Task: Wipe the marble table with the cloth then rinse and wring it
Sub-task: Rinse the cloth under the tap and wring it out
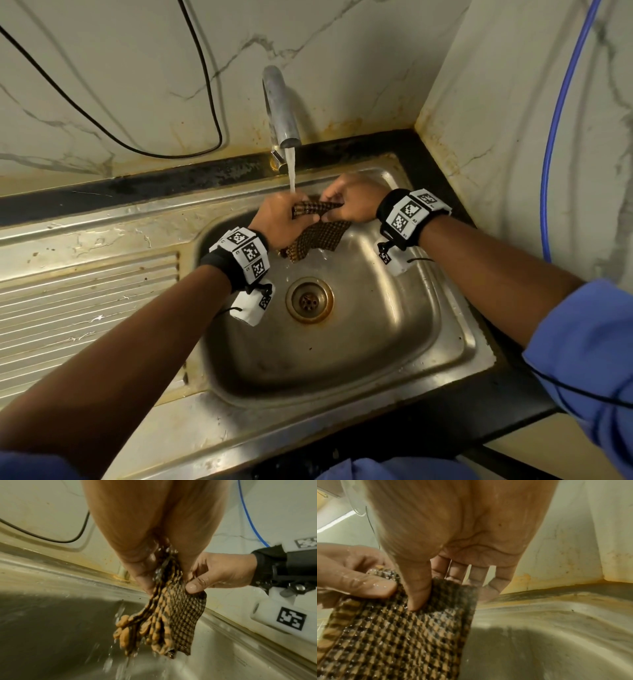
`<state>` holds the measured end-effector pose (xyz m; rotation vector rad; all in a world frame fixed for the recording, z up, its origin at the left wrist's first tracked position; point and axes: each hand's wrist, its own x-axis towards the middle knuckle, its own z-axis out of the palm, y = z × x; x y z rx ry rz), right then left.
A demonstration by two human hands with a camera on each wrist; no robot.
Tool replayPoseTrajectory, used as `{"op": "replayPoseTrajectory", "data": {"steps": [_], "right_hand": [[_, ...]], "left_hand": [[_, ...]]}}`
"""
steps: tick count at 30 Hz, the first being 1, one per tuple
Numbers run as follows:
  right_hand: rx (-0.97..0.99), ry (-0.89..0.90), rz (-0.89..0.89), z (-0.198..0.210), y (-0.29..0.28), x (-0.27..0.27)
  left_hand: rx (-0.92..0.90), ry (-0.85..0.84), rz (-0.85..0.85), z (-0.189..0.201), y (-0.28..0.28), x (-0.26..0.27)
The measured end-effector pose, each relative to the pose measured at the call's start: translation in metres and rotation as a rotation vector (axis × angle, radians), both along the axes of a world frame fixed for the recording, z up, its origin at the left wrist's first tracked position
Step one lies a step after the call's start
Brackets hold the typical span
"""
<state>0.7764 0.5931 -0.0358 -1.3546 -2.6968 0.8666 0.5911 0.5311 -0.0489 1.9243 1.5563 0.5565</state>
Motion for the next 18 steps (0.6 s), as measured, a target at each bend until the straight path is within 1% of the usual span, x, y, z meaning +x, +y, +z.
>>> {"op": "replayPoseTrajectory", "data": {"steps": [3, 6, 8, 11, 12, 14, 16, 18], "right_hand": [[-0.026, 0.048, -0.028, -0.005, 0.0, 0.004], [-0.007, 0.096, -0.036, -0.002, -0.002, -0.005], [0.029, 0.137, -0.004, 0.002, -0.005, -0.017], [0.068, 0.199, 0.0, 0.01, -0.007, -0.036], [0.071, 0.214, -0.004, 0.011, -0.007, -0.042], [0.078, 0.243, -0.001, 0.012, -0.005, -0.047], [0.04, 0.301, -0.004, 0.011, -0.003, -0.046], [0.013, 0.369, -0.057, 0.009, 0.0, -0.04]], "left_hand": [[-0.031, -0.034, 0.051, -0.003, -0.003, -0.01], [-0.052, -0.049, 0.11, -0.003, -0.006, -0.016], [-0.092, 0.0, 0.083, 0.0, -0.007, -0.02], [-0.114, 0.128, 0.013, 0.002, -0.008, -0.023], [-0.104, 0.129, 0.017, 0.001, -0.009, -0.023], [-0.096, 0.077, 0.049, 0.001, -0.008, -0.024], [-0.102, 0.042, 0.08, -0.001, -0.008, -0.028], [-0.141, 0.008, 0.081, -0.005, -0.009, -0.032]]}}
